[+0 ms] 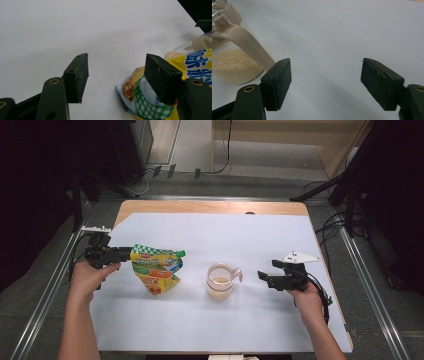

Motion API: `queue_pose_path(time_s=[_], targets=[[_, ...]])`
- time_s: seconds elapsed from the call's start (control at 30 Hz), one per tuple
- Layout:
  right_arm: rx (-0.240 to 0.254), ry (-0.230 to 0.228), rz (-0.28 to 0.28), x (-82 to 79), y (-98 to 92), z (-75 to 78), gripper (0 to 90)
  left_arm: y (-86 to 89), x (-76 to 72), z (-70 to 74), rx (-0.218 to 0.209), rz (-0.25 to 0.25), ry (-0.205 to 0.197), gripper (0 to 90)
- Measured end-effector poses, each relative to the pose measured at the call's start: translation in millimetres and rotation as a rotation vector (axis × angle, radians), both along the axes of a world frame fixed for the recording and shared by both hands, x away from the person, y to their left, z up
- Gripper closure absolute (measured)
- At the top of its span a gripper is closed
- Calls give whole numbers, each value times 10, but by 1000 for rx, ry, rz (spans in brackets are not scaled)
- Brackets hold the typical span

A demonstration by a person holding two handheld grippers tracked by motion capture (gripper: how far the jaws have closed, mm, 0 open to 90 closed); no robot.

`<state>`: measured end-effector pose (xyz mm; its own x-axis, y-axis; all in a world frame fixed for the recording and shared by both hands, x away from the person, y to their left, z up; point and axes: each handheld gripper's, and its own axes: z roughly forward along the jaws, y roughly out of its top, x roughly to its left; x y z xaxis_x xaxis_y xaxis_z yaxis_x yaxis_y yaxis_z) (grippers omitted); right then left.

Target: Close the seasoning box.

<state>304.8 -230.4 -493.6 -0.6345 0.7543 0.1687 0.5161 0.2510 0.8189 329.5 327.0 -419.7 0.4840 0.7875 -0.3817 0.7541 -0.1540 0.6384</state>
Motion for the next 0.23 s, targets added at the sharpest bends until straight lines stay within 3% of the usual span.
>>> queue_pose_path(time_s=[0.23], targets=[[-4,4,4,6,4,-10,254,5,1,-14,9,10,-11,344]])
